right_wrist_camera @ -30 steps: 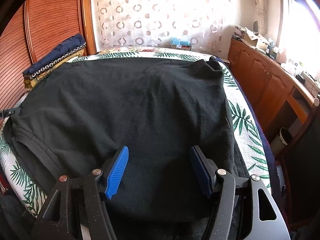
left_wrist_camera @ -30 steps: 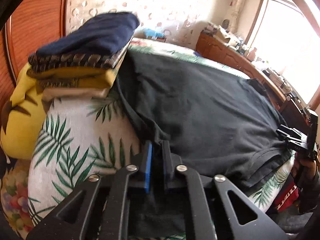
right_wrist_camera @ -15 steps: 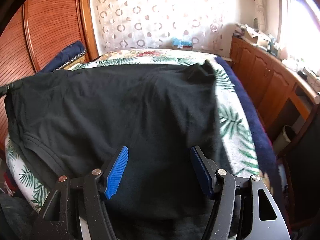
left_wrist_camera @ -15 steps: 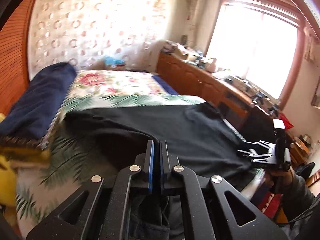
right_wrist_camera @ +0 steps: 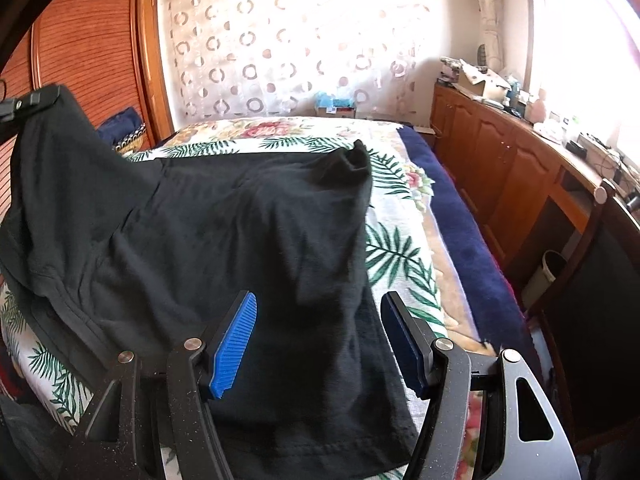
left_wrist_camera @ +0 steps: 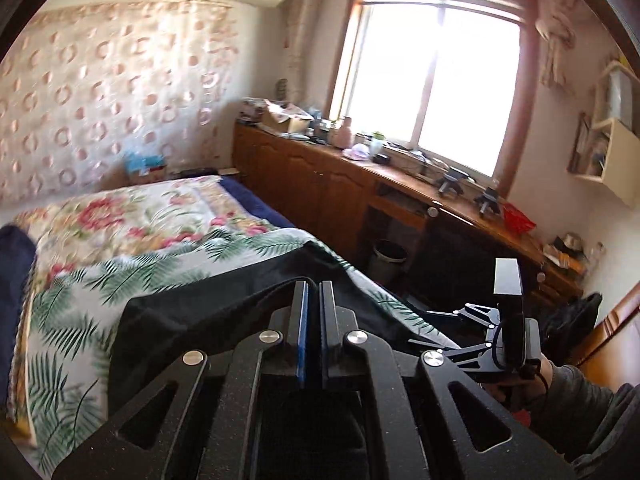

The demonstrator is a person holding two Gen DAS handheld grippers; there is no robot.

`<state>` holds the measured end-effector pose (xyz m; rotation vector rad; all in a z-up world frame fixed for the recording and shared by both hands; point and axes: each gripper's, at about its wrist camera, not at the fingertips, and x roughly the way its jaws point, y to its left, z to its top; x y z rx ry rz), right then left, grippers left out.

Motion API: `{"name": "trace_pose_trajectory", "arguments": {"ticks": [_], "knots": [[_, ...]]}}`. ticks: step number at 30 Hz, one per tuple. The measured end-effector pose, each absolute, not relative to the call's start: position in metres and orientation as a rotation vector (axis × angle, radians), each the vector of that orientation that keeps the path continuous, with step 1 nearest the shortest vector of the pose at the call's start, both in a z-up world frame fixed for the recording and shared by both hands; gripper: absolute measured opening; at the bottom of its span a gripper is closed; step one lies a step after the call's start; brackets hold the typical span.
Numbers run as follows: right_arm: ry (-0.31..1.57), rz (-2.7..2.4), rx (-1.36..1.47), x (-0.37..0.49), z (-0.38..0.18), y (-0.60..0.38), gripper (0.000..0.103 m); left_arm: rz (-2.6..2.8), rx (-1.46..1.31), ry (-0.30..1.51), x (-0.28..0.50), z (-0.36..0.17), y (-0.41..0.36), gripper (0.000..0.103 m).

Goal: Fold small clothes
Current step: 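Lift the gripped edge with the left gripper and fold it over, then open the left gripper to release the folded edge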

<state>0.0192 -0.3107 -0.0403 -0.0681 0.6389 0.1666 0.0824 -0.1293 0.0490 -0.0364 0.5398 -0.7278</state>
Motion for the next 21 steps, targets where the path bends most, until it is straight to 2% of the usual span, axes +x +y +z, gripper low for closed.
{"name": "trace_pose_trajectory", "arguments": {"ticks": [11,12,13,14,16,19,21], "knots": [[0.627,0.151,-0.043,0.013,-0.042,-0.321,0.067,-0.804,0.058,0.572,0.075,0.059,-0.188,0.006],[0.629,0.152,-0.044,0.016,-0.044,-0.321,0.067,-0.803,0.075,0.589,0.077,0.055,-0.191,0.009],[0.632,0.153,-0.045,0.016,-0.044,-0.321,0.067,-0.804,0.094,0.603,0.078,0.05,-0.194,0.015],[0.635,0.153,-0.046,0.016,-0.046,-0.321,0.067,-0.801,0.106,0.614,0.078,0.045,-0.194,0.027],[0.637,0.151,-0.045,0.018,-0.045,-0.321,0.067,-0.793,0.11,0.64,0.082,0.037,-0.192,0.042],[0.636,0.148,-0.043,0.019,-0.043,-0.322,0.067,-0.767,0.104,0.672,0.086,0.027,-0.184,0.044],[0.633,0.148,-0.044,0.019,-0.042,-0.322,0.067,-0.729,0.098,0.683,0.087,0.021,-0.173,0.056]]}}
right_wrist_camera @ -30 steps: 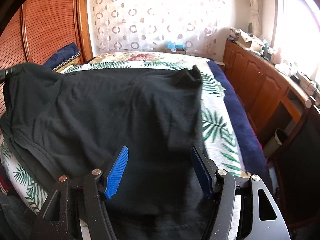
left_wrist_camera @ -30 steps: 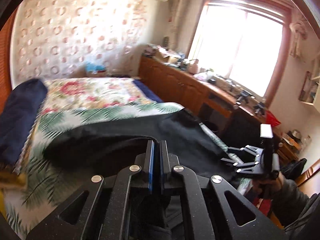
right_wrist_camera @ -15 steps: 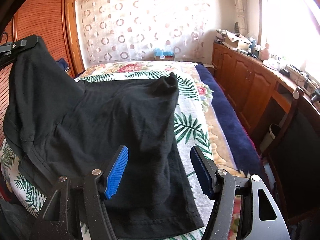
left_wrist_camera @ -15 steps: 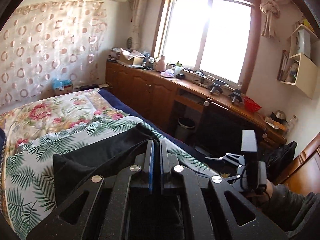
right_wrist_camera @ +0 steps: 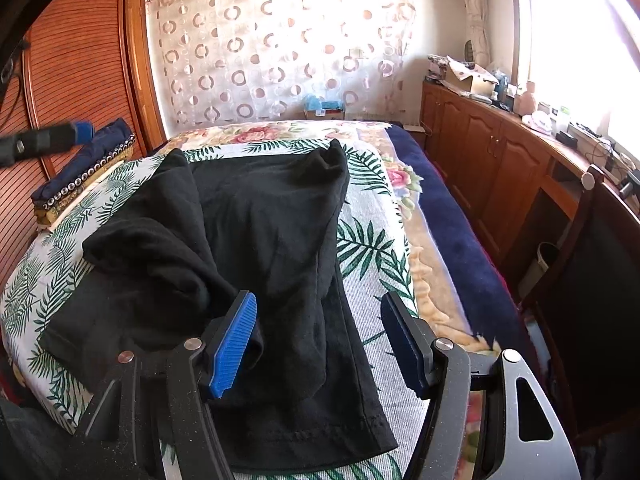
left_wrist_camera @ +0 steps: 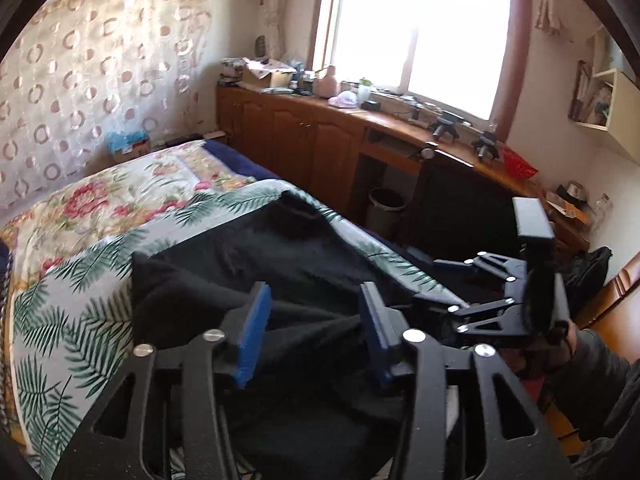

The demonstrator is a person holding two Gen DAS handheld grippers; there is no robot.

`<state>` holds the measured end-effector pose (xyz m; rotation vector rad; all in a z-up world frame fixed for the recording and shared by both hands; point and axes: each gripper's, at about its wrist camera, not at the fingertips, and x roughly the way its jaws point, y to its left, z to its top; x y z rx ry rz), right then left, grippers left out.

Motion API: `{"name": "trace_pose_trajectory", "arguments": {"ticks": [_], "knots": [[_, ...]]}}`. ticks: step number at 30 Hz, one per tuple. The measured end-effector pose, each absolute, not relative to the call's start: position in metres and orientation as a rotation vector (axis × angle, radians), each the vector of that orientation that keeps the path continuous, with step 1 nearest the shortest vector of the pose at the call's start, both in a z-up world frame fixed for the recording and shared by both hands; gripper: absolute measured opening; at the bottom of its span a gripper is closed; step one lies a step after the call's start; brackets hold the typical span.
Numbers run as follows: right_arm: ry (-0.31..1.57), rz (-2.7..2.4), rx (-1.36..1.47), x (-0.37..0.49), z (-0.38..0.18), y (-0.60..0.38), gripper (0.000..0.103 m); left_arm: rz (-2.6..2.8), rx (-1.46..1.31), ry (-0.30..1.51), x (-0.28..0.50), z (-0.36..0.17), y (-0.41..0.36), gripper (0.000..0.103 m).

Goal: Fold small clothes
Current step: 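Open the left gripper to release the folded edge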

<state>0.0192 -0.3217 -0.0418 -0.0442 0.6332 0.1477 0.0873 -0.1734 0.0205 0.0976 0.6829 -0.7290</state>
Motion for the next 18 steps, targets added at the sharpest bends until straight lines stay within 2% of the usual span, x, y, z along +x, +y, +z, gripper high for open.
{"name": "trace_pose_trajectory", "arguments": {"ticks": [4,18], "knots": [[0.63,0.157,-0.055,0.021,-0.04,-0.318,0.067,-0.679,0.064,0.689,0.088,0.008,-0.147,0.076],[0.638,0.3,-0.089,0.036,-0.036,-0.279,0.067,-0.477,-0.017,0.727,0.088,-0.032,-0.066,0.076]]}}
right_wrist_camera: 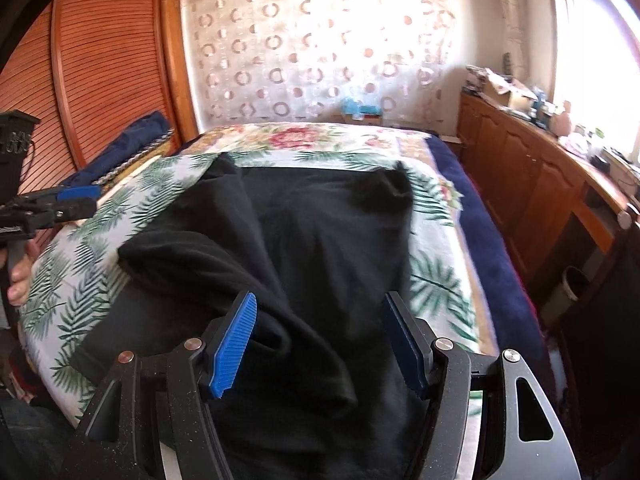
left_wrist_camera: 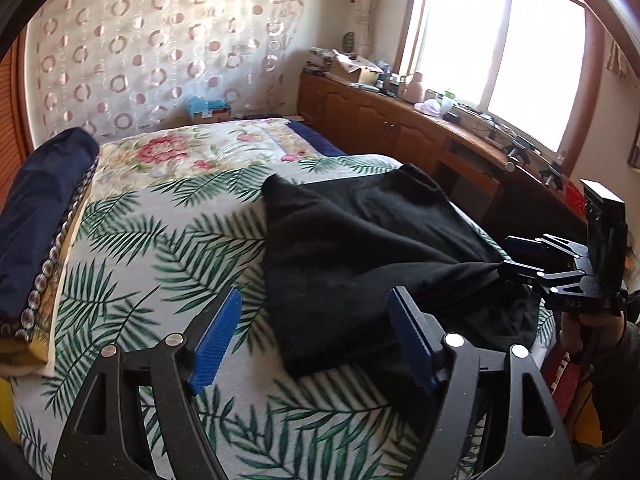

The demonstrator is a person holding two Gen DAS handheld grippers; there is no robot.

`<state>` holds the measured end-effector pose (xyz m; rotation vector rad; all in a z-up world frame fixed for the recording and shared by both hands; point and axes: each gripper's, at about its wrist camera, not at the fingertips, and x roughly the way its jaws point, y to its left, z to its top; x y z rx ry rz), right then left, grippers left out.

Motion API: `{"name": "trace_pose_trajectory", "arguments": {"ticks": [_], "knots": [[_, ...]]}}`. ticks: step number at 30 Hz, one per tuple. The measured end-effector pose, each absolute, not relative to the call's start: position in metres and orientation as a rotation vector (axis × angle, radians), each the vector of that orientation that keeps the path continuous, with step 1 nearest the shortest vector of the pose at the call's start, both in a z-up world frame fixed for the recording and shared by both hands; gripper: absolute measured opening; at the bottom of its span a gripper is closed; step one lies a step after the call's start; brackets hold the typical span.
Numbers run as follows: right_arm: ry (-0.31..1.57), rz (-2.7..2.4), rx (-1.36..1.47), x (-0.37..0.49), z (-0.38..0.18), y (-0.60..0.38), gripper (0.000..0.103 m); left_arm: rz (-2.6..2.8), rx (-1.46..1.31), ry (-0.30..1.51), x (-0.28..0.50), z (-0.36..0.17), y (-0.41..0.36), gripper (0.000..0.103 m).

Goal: Fold small clothes
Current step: 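Open the left gripper to release the folded edge, then grasp the black shirt's edge with the right gripper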

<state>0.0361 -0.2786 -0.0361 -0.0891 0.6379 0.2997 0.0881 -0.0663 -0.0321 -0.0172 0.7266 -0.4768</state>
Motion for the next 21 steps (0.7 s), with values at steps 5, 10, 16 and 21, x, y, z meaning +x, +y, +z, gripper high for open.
{"name": "trace_pose_trajectory", "arguments": {"ticks": [5,10,16,21], "knots": [[0.697,0.346,-0.119,0.051,-0.049,-0.268,0.067,-0.439,-0.03,0.722,0.086,-0.04,-0.054,0.076],[0.726,0.374,-0.116,0.063,-0.052,-0.269,0.031,-0.427,-0.021,0.713,0.086,-0.042,-0.048,0.076],[0.695,0.393,-0.134,0.056,-0.044,-0.27,0.009,-0.428,-0.028,0.711,0.086,-0.043,-0.049,0.076],[0.622,0.366,-0.114,0.041,-0.023,-0.279,0.008,-0.424,-0.022,0.704,0.086,-0.042,-0.049,0.076]]}}
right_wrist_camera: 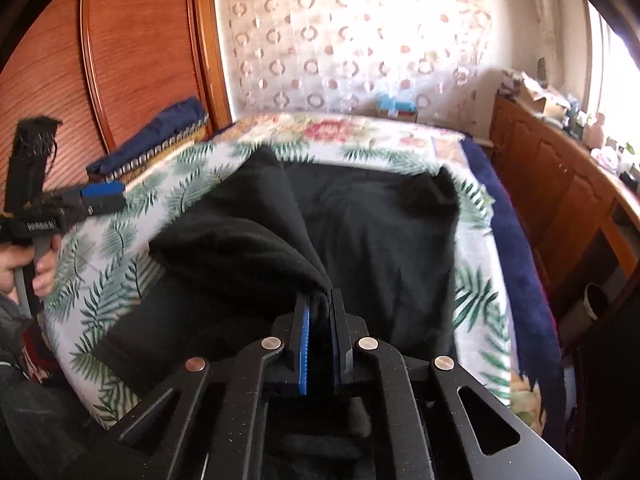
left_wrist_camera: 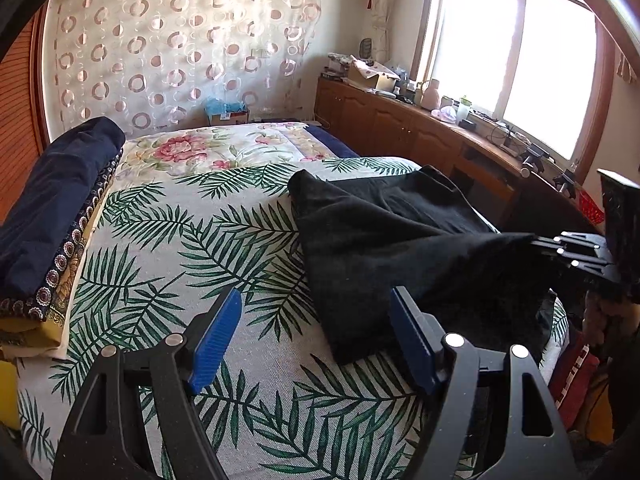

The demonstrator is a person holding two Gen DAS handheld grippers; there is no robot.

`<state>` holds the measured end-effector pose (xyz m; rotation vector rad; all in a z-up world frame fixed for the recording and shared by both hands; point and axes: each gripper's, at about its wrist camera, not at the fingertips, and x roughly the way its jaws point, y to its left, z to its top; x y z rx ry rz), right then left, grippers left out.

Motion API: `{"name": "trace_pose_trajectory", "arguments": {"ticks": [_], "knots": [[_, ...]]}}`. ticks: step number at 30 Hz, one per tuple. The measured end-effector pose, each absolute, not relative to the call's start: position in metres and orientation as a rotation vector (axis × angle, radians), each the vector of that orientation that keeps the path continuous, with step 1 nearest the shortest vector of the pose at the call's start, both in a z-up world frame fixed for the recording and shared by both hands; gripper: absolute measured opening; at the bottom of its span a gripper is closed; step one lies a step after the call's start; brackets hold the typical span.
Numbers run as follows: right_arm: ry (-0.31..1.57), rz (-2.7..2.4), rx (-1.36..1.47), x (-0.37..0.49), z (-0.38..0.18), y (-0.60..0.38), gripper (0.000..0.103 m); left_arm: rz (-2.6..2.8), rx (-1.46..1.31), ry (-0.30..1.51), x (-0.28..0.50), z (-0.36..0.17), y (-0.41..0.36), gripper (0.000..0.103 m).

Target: Fold small clothes

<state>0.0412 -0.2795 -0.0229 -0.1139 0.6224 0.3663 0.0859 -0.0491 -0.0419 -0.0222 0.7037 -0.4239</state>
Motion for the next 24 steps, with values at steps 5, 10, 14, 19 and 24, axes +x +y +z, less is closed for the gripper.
{"name": "trace_pose_trajectory", "arguments": {"ticks": [5,10,14,19,24], "knots": [[0.625,0.33,-0.117,0.038,-0.02,-0.288,0.008,-0.421,-0.027,0.687,0.084,-0.039,-0.048,0.076],[0.707,0.305,-0.136,0.045,-0.045,-0.284,0.008,-0.412,-0.027,0.685,0.082,-0.04,-0.046,0.076],[0.7,0.299,-0.129,0.042,-0.046,-0.282,0.014,-0.401,-0.032,0.679,0.081,-0.038,-0.043,0.076],[0.655,0.274,-0.139,0.038,-0.026,-0.288,0.021,-0.389,-0.042,0.667,0.079,-0.036,-0.038,0.076],[0.601,0.319,-0.133,0.04,-0.01,-0.276,0.048,-0.377,-0.054,0.656,0.078,-0.035,-0.031,0.076]]}}
